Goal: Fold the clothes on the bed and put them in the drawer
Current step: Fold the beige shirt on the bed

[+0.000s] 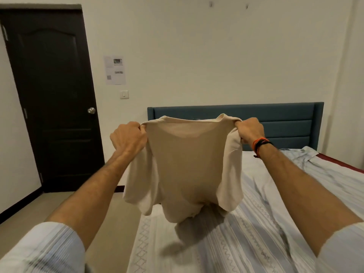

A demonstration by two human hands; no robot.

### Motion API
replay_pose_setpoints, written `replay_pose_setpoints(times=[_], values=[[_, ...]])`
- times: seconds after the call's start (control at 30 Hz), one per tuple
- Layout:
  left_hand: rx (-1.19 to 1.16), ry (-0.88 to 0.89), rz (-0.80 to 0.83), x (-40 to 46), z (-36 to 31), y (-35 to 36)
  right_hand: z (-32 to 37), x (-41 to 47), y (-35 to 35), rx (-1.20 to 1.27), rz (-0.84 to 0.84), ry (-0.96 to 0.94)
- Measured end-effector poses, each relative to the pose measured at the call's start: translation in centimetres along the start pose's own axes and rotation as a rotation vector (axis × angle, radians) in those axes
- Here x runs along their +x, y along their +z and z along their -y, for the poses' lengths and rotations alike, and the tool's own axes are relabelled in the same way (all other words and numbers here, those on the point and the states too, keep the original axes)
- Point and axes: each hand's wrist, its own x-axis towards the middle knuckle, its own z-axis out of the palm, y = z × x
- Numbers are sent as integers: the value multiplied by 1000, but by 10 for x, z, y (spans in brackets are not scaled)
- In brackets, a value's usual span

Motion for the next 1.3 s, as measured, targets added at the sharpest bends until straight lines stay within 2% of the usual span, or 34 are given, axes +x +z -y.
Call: replay_pose_setpoints(times=[0.07,0.1,0.2,0.3,0.4,0.5,0.53,0.6,0.67,0.73,0.83,0.9,1.0,1.1,1.13,1.2,1.27,1.3], values=[[-6,-3,20,9,-7,-13,13,6,-9,150,19,44],[-86,-43,53,13,-11,-19,19,8,-13,251,44,64],[-492,-200,142,30,-27,-39,43,11,-26,581,148,74],[-980,-385,247,40,-46,-54,64,-1,-34,813,239,40],[-1372,-477,324,41,-59,-69,74,-5,-36,883,299,14],[-1512,-469,352,43,-60,-76,76,0,-35,803,358,-70],[-1479,-412,354,46,-58,-74,75,2,-35,690,356,-158],[-1202,-203,304,50,-53,-72,74,6,-36,360,262,-409],[-854,-23,198,50,-52,-72,77,6,-36,36,108,-608],[-661,79,41,46,-54,-75,81,8,-33,-126,0,-731],[-514,206,-175,43,-59,-77,86,5,-27,-132,-89,-747],[-442,266,-217,44,-59,-75,89,0,-24,-138,-164,-743],[-371,267,-220,43,-58,-80,97,-7,-29,-149,-272,-715],[-137,215,-291,38,-60,-87,105,-8,-35,-193,-307,-630],[-127,187,-289,39,-60,-88,108,-5,-37,-192,-307,-583],[-255,117,-168,43,-60,-91,111,-1,-37,-143,-296,-505],[-459,41,6,43,-61,-91,111,1,-34,-86,-209,-468],[-484,39,42,39,-63,-89,109,-1,-31,-90,-131,-455]])
